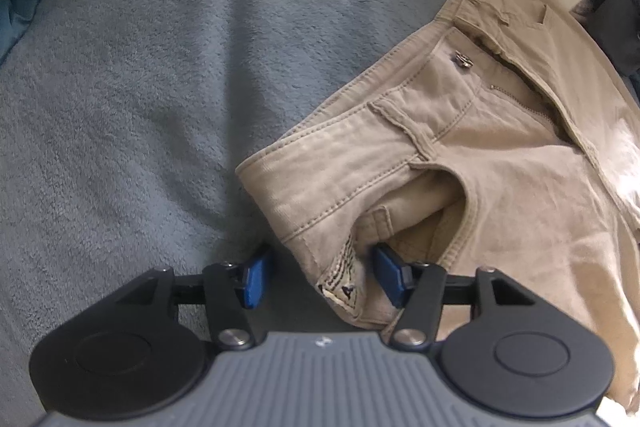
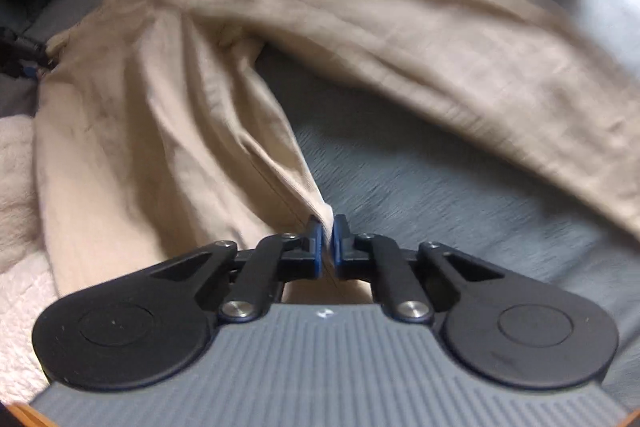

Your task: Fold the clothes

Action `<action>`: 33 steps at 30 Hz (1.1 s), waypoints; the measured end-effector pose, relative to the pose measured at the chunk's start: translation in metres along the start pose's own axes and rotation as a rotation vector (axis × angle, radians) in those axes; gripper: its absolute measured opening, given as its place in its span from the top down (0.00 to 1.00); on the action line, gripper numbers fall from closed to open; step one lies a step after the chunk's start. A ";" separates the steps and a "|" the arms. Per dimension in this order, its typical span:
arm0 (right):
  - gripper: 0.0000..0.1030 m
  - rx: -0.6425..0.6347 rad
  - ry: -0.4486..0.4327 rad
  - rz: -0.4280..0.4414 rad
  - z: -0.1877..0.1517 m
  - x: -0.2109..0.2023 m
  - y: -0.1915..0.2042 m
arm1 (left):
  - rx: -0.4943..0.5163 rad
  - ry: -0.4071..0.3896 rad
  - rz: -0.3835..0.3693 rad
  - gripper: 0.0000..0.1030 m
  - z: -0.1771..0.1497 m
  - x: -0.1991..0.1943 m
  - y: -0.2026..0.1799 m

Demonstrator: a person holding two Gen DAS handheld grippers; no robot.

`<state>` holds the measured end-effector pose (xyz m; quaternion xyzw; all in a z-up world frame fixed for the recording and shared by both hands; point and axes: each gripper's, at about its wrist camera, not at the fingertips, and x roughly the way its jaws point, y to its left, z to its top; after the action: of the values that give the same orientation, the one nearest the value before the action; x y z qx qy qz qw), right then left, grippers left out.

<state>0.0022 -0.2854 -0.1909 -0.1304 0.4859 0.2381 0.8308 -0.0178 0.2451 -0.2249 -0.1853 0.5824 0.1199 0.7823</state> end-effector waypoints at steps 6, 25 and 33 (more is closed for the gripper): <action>0.97 0.047 0.063 -0.158 -0.011 0.018 -0.018 | 0.002 -0.002 0.004 0.43 -0.005 -0.005 0.000; 0.61 0.114 -0.048 0.234 0.070 0.052 0.019 | 0.054 -0.010 -0.010 0.43 0.003 0.011 -0.006; 0.61 0.233 -0.028 0.348 0.090 0.082 0.013 | 0.088 -0.015 -0.014 0.42 0.003 0.013 -0.008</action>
<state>0.0967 -0.2112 -0.2178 0.0557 0.5137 0.3218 0.7934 -0.0086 0.2389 -0.2354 -0.1539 0.5800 0.0902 0.7948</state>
